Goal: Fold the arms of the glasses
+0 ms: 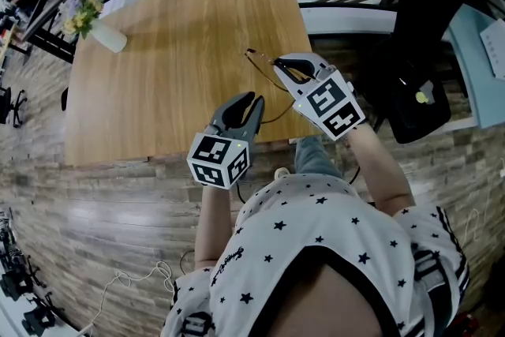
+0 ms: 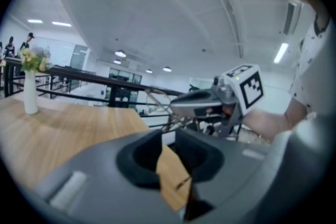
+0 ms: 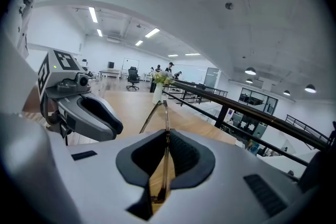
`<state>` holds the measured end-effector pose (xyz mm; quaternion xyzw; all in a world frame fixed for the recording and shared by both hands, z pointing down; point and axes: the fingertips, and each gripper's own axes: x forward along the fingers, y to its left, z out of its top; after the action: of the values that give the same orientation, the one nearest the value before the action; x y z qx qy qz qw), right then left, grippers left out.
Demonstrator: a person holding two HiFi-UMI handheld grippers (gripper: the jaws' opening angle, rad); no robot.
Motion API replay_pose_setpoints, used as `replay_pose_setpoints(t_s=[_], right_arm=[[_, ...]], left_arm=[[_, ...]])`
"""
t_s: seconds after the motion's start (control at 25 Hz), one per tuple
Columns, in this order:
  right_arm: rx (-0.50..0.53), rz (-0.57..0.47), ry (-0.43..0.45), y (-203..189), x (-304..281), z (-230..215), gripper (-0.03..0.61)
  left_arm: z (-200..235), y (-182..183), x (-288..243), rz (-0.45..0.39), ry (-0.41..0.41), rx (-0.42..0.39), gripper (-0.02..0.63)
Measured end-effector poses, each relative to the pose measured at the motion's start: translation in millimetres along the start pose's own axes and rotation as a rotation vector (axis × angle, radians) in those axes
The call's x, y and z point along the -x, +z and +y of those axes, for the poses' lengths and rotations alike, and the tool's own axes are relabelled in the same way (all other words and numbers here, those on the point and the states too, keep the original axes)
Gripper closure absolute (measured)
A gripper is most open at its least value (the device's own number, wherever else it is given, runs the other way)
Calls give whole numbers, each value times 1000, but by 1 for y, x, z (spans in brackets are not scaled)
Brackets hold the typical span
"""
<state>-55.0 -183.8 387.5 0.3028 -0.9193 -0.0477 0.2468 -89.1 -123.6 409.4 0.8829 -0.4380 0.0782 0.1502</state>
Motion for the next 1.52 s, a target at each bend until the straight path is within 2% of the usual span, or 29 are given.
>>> replay_pose_setpoints(t_s=[0.4, 0.92, 1.52], right_arm=[[-15, -11, -43, 1, 8, -20, 556], [-37, -68, -105, 18, 20, -42, 557], [-53, -93, -101, 27, 26, -43, 557]], left_arm=[[7, 3, 11, -39, 32, -2, 518], [-10, -23, 8, 9, -9, 6, 463], [-7, -31, 2, 16, 14, 32, 463]])
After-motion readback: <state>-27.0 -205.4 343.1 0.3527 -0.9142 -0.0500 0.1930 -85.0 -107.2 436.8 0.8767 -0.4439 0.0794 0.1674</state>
